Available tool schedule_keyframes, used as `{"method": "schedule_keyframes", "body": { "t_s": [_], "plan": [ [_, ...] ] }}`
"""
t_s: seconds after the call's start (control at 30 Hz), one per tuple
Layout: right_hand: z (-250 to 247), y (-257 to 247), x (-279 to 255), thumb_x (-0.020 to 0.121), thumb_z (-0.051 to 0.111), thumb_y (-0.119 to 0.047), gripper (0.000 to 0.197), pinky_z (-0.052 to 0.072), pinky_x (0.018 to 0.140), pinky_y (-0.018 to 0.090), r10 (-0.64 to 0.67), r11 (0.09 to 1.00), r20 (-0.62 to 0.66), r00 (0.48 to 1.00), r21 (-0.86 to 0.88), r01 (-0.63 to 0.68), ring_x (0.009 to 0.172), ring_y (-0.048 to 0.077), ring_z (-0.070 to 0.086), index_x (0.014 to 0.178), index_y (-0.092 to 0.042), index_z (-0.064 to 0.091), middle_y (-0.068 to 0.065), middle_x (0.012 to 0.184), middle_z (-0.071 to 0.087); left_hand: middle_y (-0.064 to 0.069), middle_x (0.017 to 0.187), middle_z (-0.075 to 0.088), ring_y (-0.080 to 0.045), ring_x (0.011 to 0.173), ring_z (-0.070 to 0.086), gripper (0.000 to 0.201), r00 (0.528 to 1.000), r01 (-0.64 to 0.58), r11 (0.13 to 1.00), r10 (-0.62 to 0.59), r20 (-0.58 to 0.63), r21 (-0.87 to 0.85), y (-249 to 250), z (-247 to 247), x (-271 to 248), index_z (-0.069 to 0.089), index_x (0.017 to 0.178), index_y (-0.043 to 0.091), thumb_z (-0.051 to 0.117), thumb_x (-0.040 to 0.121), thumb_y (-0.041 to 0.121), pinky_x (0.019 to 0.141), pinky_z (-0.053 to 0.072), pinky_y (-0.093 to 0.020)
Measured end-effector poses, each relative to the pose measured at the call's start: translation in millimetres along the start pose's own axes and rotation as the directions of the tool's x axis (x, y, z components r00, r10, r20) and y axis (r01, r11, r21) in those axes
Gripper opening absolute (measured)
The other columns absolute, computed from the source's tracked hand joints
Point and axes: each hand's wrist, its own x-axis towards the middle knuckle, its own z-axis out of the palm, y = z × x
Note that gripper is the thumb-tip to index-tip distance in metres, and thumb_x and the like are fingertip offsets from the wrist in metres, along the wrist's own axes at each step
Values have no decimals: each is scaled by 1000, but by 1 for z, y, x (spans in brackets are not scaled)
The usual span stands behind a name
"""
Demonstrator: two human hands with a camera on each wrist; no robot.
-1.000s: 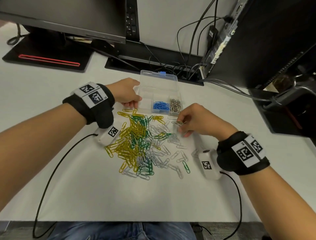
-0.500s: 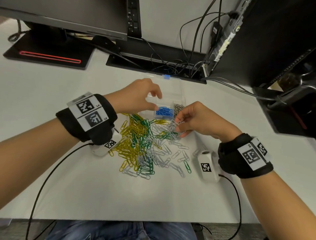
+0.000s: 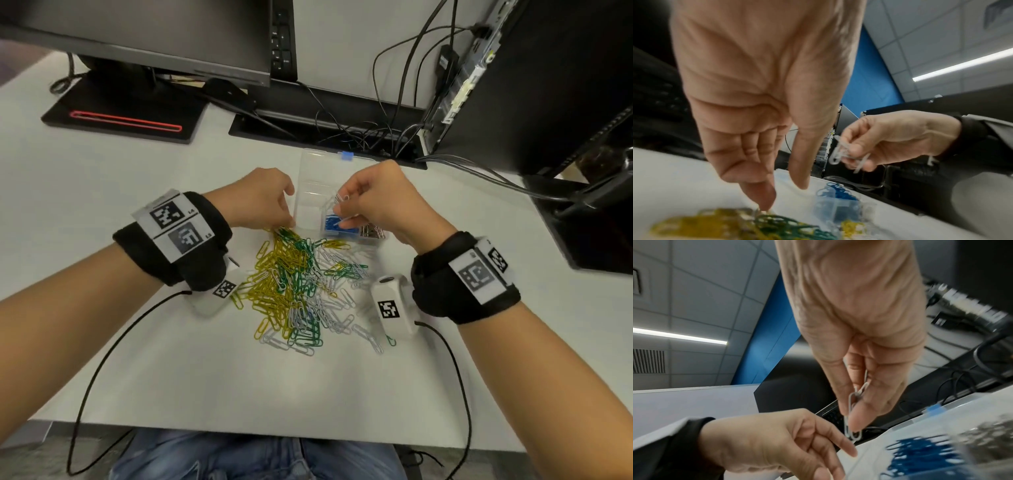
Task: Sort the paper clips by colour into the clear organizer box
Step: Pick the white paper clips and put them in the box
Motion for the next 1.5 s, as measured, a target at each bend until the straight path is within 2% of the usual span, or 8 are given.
{"method": "schedule_keyframes", "body": {
  "t_s": [0.33,0.5,0.63,0.83,0.97,1.17,1.37,1.5],
  "plan": [
    [-2,-2,-12,78,70,4,16,60,65,34,-56,982,-65,996,-186,43,72,26,68,92,-3,70,15,83,68,6,85,64,-13,79,59,16,972,-235,972,236,-23,21,-2,3,-18,65,94,18,71,80,13,64,41,-20],
    [-16,29,-46,73,76,-6,28,48,61,24,75,804,122,990,-594,12,75,19,60,100,-12,68,5,89,66,3,123,55,-13,112,51,43,860,-476,876,446,248,80,17,19,-31,55,130,23,62,89,14,94,41,-28],
    [-7,40,-57,70,82,-19,66,38,67,23,184,682,198,963,-731,20,93,18,51,128,-16,50,2,110,49,0,146,33,-21,128,33,52,791,-553,800,415,449,235,30,31,-30,40,143,23,54,94,17,107,31,-37],
    [1,36,-63,72,81,-17,68,38,77,24,169,686,271,948,-723,84,102,21,50,130,-17,46,4,126,39,1,129,50,-15,119,45,34,853,-485,828,378,358,282,20,20,-36,60,124,21,60,91,27,100,40,-33],
    [-1,33,-64,66,85,-23,89,43,83,27,157,702,239,958,-709,62,105,20,46,139,-18,35,3,131,33,2,130,47,-15,120,43,45,858,-496,828,421,294,261,21,21,-39,50,132,24,62,89,28,99,39,-35],
    [4,37,-63,67,83,-19,51,44,75,27,147,688,269,952,-719,97,93,20,51,110,-15,55,0,111,43,2,138,37,-16,126,34,50,751,-625,726,458,477,286,43,38,-43,40,142,30,55,94,29,98,37,-30],
    [5,42,-58,82,69,-5,21,39,39,11,143,723,282,949,-685,94,54,11,53,99,-12,60,-1,85,52,3,120,51,-16,112,49,33,828,-538,775,413,380,332,36,29,-42,61,124,26,57,92,35,91,44,-35],
    [1,42,-52,85,64,-1,8,56,52,29,154,763,297,942,-642,77,59,24,68,85,-7,60,10,88,61,4,110,52,-14,100,50,30,871,-484,824,419,256,295,37,28,-36,63,116,23,62,89,35,83,44,-32]
  ]
}}
